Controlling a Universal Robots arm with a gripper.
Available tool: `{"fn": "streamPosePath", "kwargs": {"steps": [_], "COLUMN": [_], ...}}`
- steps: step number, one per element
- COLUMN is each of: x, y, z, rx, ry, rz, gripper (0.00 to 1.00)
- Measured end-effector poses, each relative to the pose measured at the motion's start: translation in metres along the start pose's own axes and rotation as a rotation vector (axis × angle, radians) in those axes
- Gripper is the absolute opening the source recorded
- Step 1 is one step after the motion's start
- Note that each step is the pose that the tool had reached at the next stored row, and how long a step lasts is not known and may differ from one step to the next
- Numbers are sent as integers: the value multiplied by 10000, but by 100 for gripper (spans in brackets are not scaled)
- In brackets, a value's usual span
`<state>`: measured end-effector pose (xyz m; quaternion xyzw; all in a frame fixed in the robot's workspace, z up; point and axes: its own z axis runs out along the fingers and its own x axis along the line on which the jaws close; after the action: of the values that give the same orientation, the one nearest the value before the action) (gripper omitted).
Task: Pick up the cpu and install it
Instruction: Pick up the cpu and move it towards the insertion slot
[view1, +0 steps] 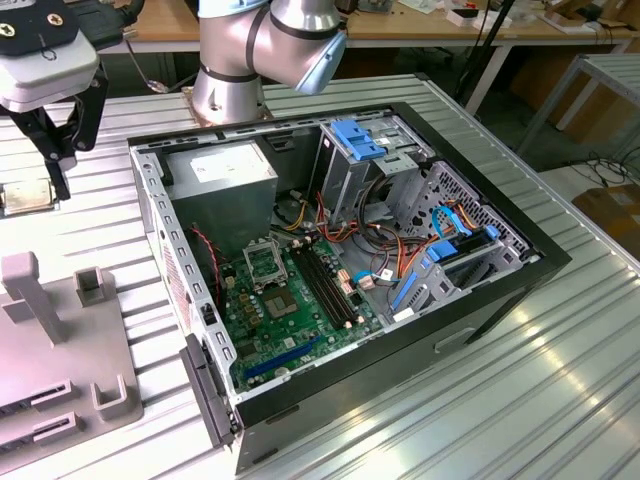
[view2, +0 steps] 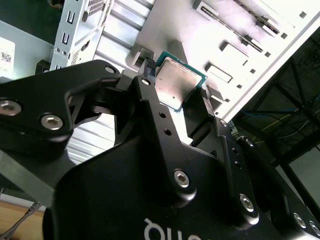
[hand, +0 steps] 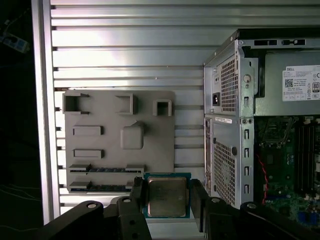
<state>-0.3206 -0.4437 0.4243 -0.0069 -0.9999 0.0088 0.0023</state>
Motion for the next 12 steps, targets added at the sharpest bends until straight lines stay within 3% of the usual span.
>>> {"fn": "streamPosePath", "kwargs": {"steps": [12], "x": [-30], "y": [0], "z": [0], "rx": [0], "ry": [1], "rz": [0], "gripper": [47]}}
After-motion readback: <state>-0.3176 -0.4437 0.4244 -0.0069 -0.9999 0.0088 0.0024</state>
